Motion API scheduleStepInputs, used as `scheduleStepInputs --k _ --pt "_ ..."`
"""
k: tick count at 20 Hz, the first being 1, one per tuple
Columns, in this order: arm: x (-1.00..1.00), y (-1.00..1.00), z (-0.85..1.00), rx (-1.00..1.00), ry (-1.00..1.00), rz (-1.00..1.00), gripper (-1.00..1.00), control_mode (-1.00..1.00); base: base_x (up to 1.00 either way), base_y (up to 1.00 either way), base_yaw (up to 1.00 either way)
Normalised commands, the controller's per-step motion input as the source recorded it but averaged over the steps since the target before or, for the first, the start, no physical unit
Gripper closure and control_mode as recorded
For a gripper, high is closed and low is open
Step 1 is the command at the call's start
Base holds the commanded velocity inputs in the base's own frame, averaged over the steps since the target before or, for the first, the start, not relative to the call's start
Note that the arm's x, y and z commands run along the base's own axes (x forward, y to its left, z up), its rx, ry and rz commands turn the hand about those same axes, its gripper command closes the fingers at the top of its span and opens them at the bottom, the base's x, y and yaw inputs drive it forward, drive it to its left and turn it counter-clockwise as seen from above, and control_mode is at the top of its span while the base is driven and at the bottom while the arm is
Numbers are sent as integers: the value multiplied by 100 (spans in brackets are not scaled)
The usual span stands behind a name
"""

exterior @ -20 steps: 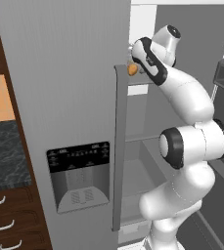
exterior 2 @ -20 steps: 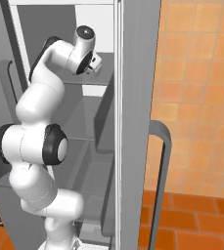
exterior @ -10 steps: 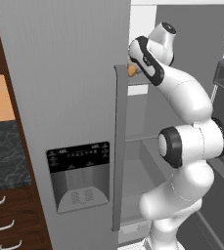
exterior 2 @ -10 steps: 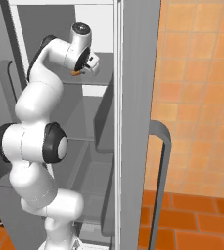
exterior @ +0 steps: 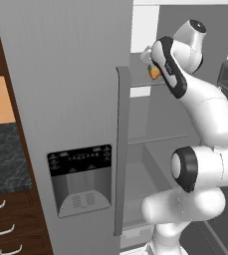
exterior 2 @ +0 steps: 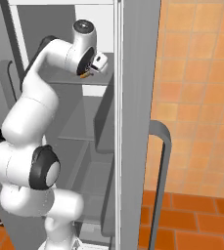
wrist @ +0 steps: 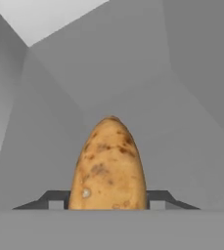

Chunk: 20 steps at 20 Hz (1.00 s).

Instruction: Place one potato and one chicken drumstick in each tupperware on the nearby counter, to pack two identical lunches.

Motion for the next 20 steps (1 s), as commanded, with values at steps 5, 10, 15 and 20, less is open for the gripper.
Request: scheduleStepInputs --k 5,10,15,20 --pt "-100 -2 -43 -28 -6 9 100 -100 0 0 0" --pt "-100 -1 -53 -5 -3 13 100 -100 0 0 0" --pt "-60 -2 -31 -3 -8 7 100 100 -40 0 5" --pt "0 0 0 0 0 0 100 100 -79 77 18"
